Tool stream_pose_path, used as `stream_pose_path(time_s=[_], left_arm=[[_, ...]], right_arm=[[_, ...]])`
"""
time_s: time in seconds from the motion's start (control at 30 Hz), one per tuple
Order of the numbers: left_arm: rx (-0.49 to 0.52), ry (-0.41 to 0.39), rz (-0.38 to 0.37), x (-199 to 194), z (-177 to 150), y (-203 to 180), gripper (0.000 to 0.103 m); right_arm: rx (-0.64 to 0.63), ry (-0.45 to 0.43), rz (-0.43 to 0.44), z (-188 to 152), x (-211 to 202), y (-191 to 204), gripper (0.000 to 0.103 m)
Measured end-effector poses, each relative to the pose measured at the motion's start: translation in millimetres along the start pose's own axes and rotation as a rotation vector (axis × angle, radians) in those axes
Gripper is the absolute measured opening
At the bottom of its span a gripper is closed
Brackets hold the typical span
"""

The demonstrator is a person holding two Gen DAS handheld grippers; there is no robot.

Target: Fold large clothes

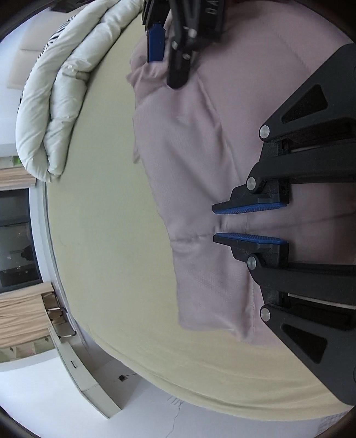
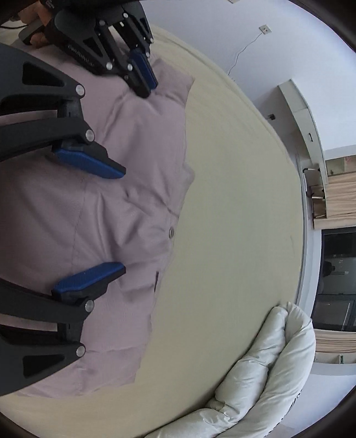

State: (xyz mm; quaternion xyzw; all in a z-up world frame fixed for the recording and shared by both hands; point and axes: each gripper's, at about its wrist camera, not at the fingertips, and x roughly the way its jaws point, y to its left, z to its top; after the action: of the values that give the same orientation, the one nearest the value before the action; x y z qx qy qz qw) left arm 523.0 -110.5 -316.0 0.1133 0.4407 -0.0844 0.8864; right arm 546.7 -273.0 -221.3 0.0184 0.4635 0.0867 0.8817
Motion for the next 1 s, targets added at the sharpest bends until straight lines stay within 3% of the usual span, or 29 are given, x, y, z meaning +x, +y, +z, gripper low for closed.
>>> stream_pose_path(time_s=[0.17,0.3,0.37,0.43,0.47,0.53,0.6,0.67,0.77,0.8,0.87,0.9,0.93,1.0], left_arm=[[-0.095,0.001,-0.043,15.9,0.7,28.2,0.014],[-0.134,0.008,-0.041,24.8,1.7,54.3,0.014],[-0.151,0.016,-0.042,30.2,2.5,66.0,0.014],[-0.146,0.021,-0.042,35.8,-0.2,75.6,0.014],[-0.137,0.023,-0.040,37.8,-2.6,76.1,0.014],[-0.127,0.037,-0.030,44.6,-2.2,75.5,0.014],[-0.114,0.040,0.008,35.9,-3.0,76.8,0.014],[-0.113,0.014,-0.013,15.1,-8.7,82.9,0.014],[-0.180,-0.038,-0.098,-25.9,-29.9,107.3,0.014],[-0.206,-0.041,-0.117,-34.9,-38.5,115.2,0.019],[-0.275,-0.029,-0.174,-50.9,-61.0,136.2,0.055],[-0.325,-0.032,-0.203,-58.8,-75.4,149.4,0.082],[-0.358,-0.039,-0.222,-66.6,-86.5,155.5,0.088],[-0.415,-0.017,-0.291,-74.6,-105.9,168.3,0.088]], right_arm=[[0.077,-0.062,0.087,-2.1,-2.3,-55.4,0.070],[0.130,-0.100,0.051,-12.4,-13.0,-94.8,0.070],[0.239,-0.095,-0.020,-22.5,-15.1,-128.8,0.076],[0.373,-0.102,0.007,-38.6,-16.7,-160.8,0.083],[0.428,-0.088,0.010,-47.9,-14.9,-173.4,0.086],[0.447,-0.014,-0.082,-58.1,-6.8,-181.9,0.092],[0.481,-0.001,-0.084,-62.8,-11.3,-187.8,0.091],[0.480,-0.043,-0.100,-62.0,-34.2,-185.9,0.091],[0.459,-0.120,0.042,-72.9,-73.9,-188.5,0.097],[0.454,-0.132,0.053,-79.5,-85.1,-189.4,0.103],[0.463,-0.148,0.117,-97.6,-104.1,-199.3,0.103],[0.487,-0.125,0.166,-107.3,-107.9,-206.8,0.103],[0.515,-0.093,0.204,-115.9,-108.1,-212.6,0.103],[0.564,-0.051,0.251,-134.3,-107.6,-225.7,0.103]])
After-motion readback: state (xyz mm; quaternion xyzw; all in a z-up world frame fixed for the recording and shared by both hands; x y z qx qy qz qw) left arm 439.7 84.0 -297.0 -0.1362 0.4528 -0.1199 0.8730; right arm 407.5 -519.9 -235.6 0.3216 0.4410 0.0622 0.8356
